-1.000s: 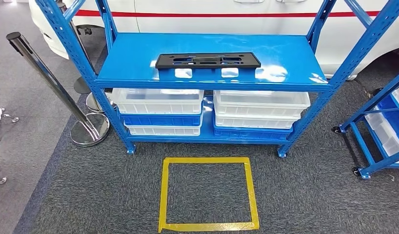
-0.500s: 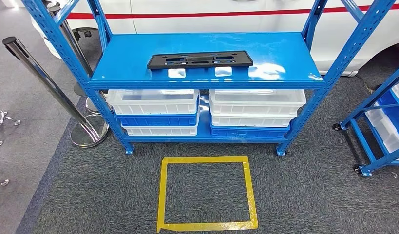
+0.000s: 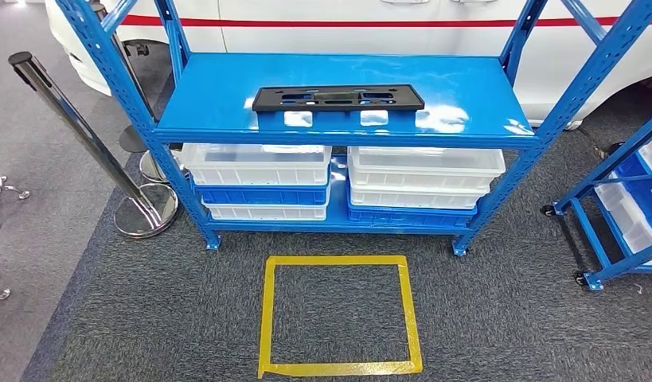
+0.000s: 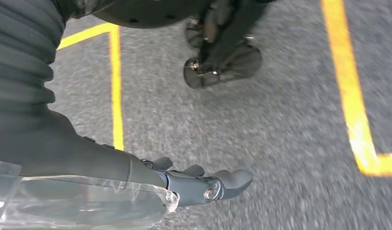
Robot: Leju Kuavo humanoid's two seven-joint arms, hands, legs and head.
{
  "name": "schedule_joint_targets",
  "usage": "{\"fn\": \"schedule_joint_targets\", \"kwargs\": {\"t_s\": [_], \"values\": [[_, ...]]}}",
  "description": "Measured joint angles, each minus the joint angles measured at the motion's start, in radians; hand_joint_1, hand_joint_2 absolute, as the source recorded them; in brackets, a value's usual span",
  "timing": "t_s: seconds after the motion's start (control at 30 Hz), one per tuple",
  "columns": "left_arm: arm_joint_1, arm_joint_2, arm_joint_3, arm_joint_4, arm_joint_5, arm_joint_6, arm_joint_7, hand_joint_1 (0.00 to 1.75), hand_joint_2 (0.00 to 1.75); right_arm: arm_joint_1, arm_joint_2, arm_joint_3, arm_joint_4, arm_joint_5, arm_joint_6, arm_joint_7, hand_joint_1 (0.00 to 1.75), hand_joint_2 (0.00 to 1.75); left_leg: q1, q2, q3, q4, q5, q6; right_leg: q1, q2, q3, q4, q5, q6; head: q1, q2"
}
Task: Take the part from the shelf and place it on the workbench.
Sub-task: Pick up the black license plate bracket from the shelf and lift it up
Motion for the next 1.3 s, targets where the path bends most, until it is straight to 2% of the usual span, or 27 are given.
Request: {"fn": "schedule_joint_targets", "kwargs": {"t_s": [0.07, 0.1, 0.2, 0.23, 0.3, 0.37, 0.4, 0.43, 0.47, 0.53, 0.57, 0.6, 0.7, 0.77, 0.8, 0.87, 0.9, 0.93, 0.97, 1.03, 1.07, 1.1, 1.13, 1.23, 1.3], "values": [[-0.002, -0.002, 0.029, 0.008, -0.026, -0.009, -0.012, 0.0, 0.0, -0.012, -0.008, -0.05, 0.0, -0.007, -0.005, -0.03, 0.0, 1.75, -0.002, 0.0, -0.003, 0.013, -0.01, -0.009, 0.0, 0.001, 0.052, -0.111, 0.041, -0.004, 0.0, 0.0], [-0.004, -0.002, 0.043, 0.011, -0.038, -0.014, -0.018, 0.0, 0.0, -0.019, -0.013, -0.074, -0.001, -0.014, -0.005, -0.046, 0.0, 1.75, -0.003, 0.0, -0.005, 0.018, -0.013, -0.014, 0.001, 0.002, 0.062, -0.135, 0.044, -0.007, 0.0, 0.0], [-0.01, -0.002, 0.079, 0.02, -0.066, -0.034, -0.038, 0.0, 0.0, -0.034, -0.038, -0.146, -0.002, -0.048, -0.004, -0.108, 0.0, 1.75, -0.002, 0.0, -0.007, 0.025, -0.019, -0.028, 0.004, 0.003, 0.063, -0.143, 0.043, -0.023, 0.0, 0.0], [-0.011, -0.003, 0.089, 0.022, -0.075, -0.044, -0.045, 0.0, 0.0, -0.038, -0.049, -0.168, -0.003, -0.068, -0.001, -0.138, 0.0, 1.75, -0.001, -0.001, -0.011, 0.037, -0.029, -0.033, 0.003, 0.002, 0.064, -0.145, 0.045, -0.029, 0.0, 0.0], [-0.012, -0.003, 0.108, 0.028, -0.087, -0.068, -0.059, 0.0, 0.0, -0.047, -0.071, -0.209, -0.006, -0.114, 0.01, -0.205, 0.0, 1.75, 0.002, -0.001, -0.047, 0.116, -0.078, -0.042, 0.001, 0.001, 0.064, -0.148, 0.047, -0.039, -0.001, 0.0], [-0.012, -0.003, 0.122, 0.032, -0.092, -0.085, -0.065, 0.0, 0.0, -0.054, -0.095, -0.242, -0.01, -0.152, 0.024, -0.25, 0.0, 1.75, 0.006, -0.001, -0.109, 0.249, -0.14, -0.048, 0.003, 0.0, 0.063, -0.148, 0.046, -0.043, -0.001, 0.0], [-0.012, -0.003, 0.128, 0.033, -0.092, -0.091, -0.066, 0.0, 0.0, -0.057, -0.107, -0.256, -0.012, -0.165, 0.03, -0.262, 0.0, 1.75, 0.008, -0.001, -0.133, 0.297, -0.152, -0.049, 0.004, 0.0, 0.063, -0.147, 0.046, -0.043, -0.001, 0.0], [-0.011, -0.003, 0.132, 0.035, -0.092, -0.096, -0.066, 0.0, 0.0, -0.059, -0.117, -0.267, -0.013, -0.174, 0.034, -0.269, 0.0, 1.75, 0.008, -0.001, -0.141, 0.312, -0.145, -0.049, 0.004, 0.0, 0.064, -0.147, 0.046, -0.043, -0.001, 0.0], [-0.011, -0.003, 0.136, 0.036, -0.092, -0.099, -0.066, 0.0, 0.0, -0.062, -0.127, -0.276, -0.015, -0.181, 0.037, -0.273, 0.0, 1.75, 0.009, -0.001, -0.13, 0.286, -0.119, -0.047, 0.005, 0.001, 0.065, -0.147, 0.046, -0.043, -0.001, 0.0], [-0.012, -0.003, 0.143, 0.038, -0.092, -0.101, -0.067, 0.0, 0.0, -0.066, -0.138, -0.291, -0.017, -0.196, 0.045, -0.282, 0.0, 1.75, 0.008, -0.001, -0.07, 0.154, -0.047, -0.039, 0.005, 0.002, 0.068, -0.147, 0.044, -0.04, -0.001, 0.0], [-0.014, -0.003, 0.145, 0.039, -0.092, -0.101, -0.067, 0.0, 0.0, -0.067, -0.143, -0.298, -0.018, -0.208, 0.052, -0.29, 0.0, 1.75, 0.006, -0.002, -0.043, 0.091, -0.025, -0.034, 0.006, 0.002, 0.068, -0.146, 0.043, -0.037, -0.001, 0.0], [-0.015, -0.003, 0.146, 0.039, -0.093, -0.102, -0.068, 0.0, 0.0, -0.069, -0.147, -0.306, -0.018, -0.222, 0.063, -0.299, 0.0, 1.75, 0.003, -0.002, -0.025, 0.05, -0.015, -0.03, 0.006, 0.002, 0.067, -0.146, 0.043, -0.033, 0.0, 0.0], [-0.015, -0.003, 0.148, 0.039, -0.096, -0.104, -0.068, 0.0, 0.0, -0.072, -0.165, -0.322, -0.02, -0.26, 0.092, -0.326, 0.0, 1.75, -0.002, -0.004, -0.017, 0.021, -0.011, -0.016, 0.003, 0.002, 0.064, -0.147, 0.045, -0.014, -0.001, 0.0], [-0.015, -0.004, 0.148, 0.04, -0.097, -0.104, -0.068, 0.0, 0.0, -0.075, -0.184, -0.326, -0.024, -0.283, 0.107, -0.339, 0.0, 1.75, -0.001, -0.003, -0.011, 0.006, 0.0, -0.002, 0.001, 0.002, 0.054, -0.122, 0.024, -0.006, 0.0, 0.0], [-0.015, -0.004, 0.148, 0.04, -0.097, -0.105, -0.068, 0.0, 0.0, -0.077, -0.196, -0.328, -0.027, -0.296, 0.114, -0.345, 0.0, 1.75, 0.0, -0.002, -0.008, 0.0, 0.004, 0.003, 0.0, 0.002, 0.037, -0.083, -0.002, -0.004, 0.0, 0.0], [-0.016, -0.004, 0.149, 0.04, -0.096, -0.109, -0.067, 0.0, 0.0, -0.081, -0.223, -0.334, -0.034, -0.324, 0.129, -0.355, 0.0, 1.75, -0.003, -0.001, -0.009, 0.0, 0.005, 0.009, 0.0, 0.002, -0.021, 0.041, -0.065, 0.0, 0.0, 0.0], [-0.016, -0.004, 0.15, 0.04, -0.096, -0.11, -0.066, 0.0, 0.0, -0.082, -0.234, -0.336, -0.037, -0.337, 0.136, -0.358, 0.0, 1.75, -0.004, -0.001, -0.01, 0.001, 0.005, 0.01, 0.0, 0.002, -0.047, 0.094, -0.082, 0.002, 0.0, 0.0], [-0.016, -0.003, 0.151, 0.04, -0.095, -0.111, -0.065, 0.0, 0.0, -0.083, -0.245, -0.338, -0.041, -0.35, 0.143, -0.362, 0.0, 1.75, -0.004, -0.001, -0.01, 0.002, 0.004, 0.01, -0.002, 0.001, -0.059, 0.118, -0.08, 0.005, 0.0, 0.0], [-0.016, -0.003, 0.153, 0.04, -0.095, -0.112, -0.065, 0.0, 0.0, -0.084, -0.254, -0.338, -0.043, -0.36, 0.149, -0.364, 0.0, 1.75, -0.004, -0.001, -0.009, 0.004, 0.002, 0.01, -0.004, 0.001, -0.053, 0.103, -0.059, 0.007, 0.0, 0.0], [-0.016, -0.003, 0.154, 0.041, -0.095, -0.114, -0.064, 0.0, 0.0, -0.089, -0.272, -0.338, -0.05, -0.375, 0.156, -0.366, 0.0, 1.75, -0.003, -0.002, -0.007, 0.01, -0.003, 0.005, -0.009, 0.001, 0.003, -0.018, 0.011, 0.01, 0.0, 0.0], [-0.016, -0.004, 0.155, 0.041, -0.095, -0.114, -0.064, 0.0, 0.0, -0.092, -0.279, -0.338, -0.052, -0.378, 0.157, -0.367, 0.0, 1.75, -0.005, -0.002, -0.009, 0.017, -0.008, 0.001, -0.009, 0.001, 0.031, -0.079, 0.034, 0.01, 0.001, 0.0], [-0.017, -0.004, 0.155, 0.041, -0.095, -0.115, -0.063, 0.0, 0.0, -0.094, -0.285, -0.338, -0.055, -0.381, 0.157, -0.367, 0.0, 1.75, -0.006, -0.002, -0.011, 0.023, -0.012, -0.004, -0.008, 0.001, 0.049, -0.119, 0.046, 0.007, 0.0, 0.0], [-0.018, -0.004, 0.155, 0.041, -0.095, -0.115, -0.063, 0.0, 0.0, -0.097, -0.288, -0.338, -0.057, -0.383, 0.157, -0.367, 0.0, 1.75, -0.007, -0.003, -0.013, 0.028, -0.015, -0.008, -0.006, 0.002, 0.055, -0.136, 0.046, 0.003, 0.001, 0.0], [-0.019, -0.003, 0.156, 0.041, -0.095, -0.115, -0.063, 0.0, 0.0, -0.1, -0.293, -0.338, -0.064, -0.392, 0.159, -0.369, 0.0, 1.75, -0.006, -0.003, -0.016, 0.034, -0.022, -0.022, -0.004, 0.003, 0.054, -0.139, 0.047, -0.015, 0.001, 0.0], [-0.019, -0.003, 0.156, 0.041, -0.095, -0.115, -0.063, 0.0, 0.0, -0.102, -0.296, -0.338, -0.068, -0.397, 0.161, -0.369, 0.0, 1.75, -0.003, -0.004, -0.039, 0.088, -0.059, -0.032, -0.006, 0.001, 0.054, -0.142, 0.05, -0.027, 0.0, 0.0]]}}
